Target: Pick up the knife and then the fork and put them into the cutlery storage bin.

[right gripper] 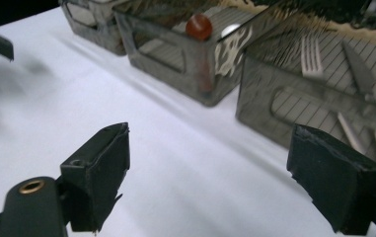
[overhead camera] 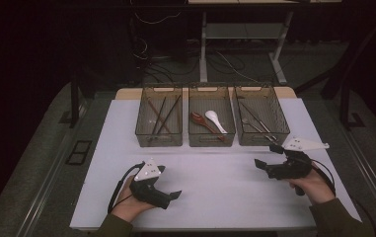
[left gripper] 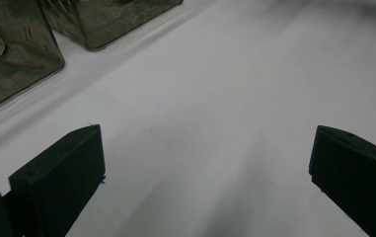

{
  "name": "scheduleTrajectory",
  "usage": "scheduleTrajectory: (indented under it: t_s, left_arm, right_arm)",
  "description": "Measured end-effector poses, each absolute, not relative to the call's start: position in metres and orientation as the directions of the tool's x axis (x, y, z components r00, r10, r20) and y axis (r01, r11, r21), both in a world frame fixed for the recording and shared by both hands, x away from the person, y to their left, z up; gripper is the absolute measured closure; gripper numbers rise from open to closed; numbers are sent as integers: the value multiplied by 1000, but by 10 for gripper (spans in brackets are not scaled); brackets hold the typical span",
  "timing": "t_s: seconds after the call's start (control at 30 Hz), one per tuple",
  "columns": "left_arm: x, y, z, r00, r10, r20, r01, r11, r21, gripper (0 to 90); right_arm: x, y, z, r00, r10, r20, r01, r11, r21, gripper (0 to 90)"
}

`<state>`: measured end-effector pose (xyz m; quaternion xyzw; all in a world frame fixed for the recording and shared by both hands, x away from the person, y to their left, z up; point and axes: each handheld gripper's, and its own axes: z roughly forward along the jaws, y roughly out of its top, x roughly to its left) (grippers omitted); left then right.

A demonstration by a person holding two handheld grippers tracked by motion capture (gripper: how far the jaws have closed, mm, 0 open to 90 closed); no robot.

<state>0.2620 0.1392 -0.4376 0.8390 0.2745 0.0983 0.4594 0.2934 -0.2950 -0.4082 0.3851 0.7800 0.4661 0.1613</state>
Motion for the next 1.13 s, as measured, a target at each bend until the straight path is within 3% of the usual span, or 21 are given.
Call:
scheduleTrajectory:
  t_s: [0.47,1.13]
  left_arm:
    - [262,138,-438,832,549,-86,368,-429,825,0]
    - [262,138,-439,835,544,-85,368,-437,821,0]
  right_arm:
    - [264,-300,-435,-666,736,124,460,274,845,161]
    - [256,-298,-447,-679,722,129,477,301,826,162]
